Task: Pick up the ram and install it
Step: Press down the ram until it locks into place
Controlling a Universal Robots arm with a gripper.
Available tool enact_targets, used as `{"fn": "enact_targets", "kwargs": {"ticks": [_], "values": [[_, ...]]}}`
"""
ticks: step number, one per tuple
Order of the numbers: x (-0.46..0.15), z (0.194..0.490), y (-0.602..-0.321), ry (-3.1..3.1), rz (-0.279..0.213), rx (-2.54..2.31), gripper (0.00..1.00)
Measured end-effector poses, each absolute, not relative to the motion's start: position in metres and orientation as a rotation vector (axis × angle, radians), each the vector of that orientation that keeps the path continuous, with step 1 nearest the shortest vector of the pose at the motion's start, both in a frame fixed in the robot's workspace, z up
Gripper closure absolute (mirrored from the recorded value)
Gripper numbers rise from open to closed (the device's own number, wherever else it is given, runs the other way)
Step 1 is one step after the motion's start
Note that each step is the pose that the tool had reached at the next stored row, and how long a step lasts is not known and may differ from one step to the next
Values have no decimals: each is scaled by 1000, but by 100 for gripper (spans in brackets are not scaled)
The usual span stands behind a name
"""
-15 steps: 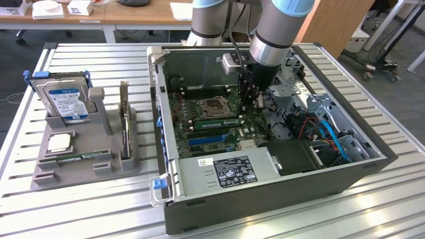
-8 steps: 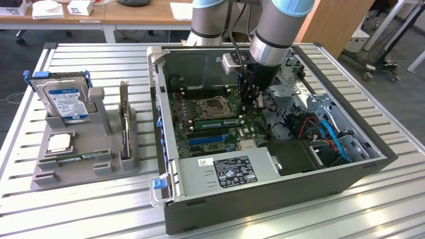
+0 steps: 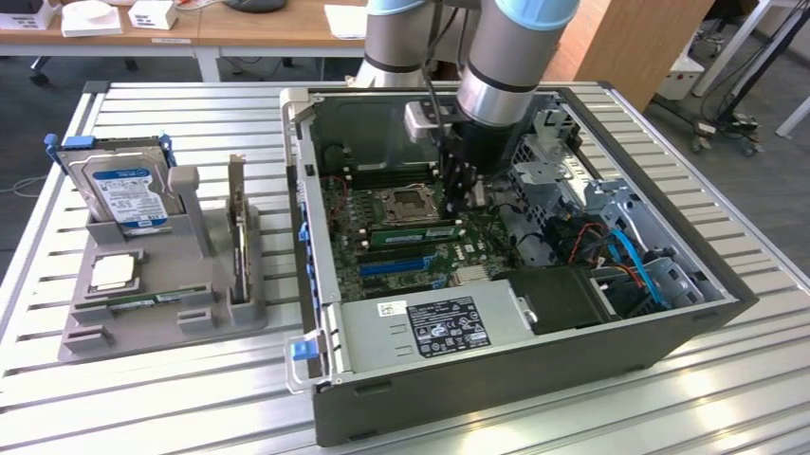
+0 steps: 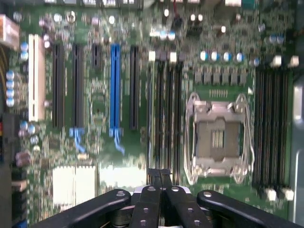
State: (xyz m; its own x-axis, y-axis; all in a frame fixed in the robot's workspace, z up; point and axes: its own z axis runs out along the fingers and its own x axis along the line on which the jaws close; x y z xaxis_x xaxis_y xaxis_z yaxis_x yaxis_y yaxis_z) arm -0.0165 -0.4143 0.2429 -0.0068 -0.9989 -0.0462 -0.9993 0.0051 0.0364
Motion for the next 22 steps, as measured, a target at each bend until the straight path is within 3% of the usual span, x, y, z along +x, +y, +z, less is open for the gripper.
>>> {"fn": "enact_targets", "kwargs": {"ticks": [22], "values": [[-81,243,-414,2229,89,-2200,90]]}}
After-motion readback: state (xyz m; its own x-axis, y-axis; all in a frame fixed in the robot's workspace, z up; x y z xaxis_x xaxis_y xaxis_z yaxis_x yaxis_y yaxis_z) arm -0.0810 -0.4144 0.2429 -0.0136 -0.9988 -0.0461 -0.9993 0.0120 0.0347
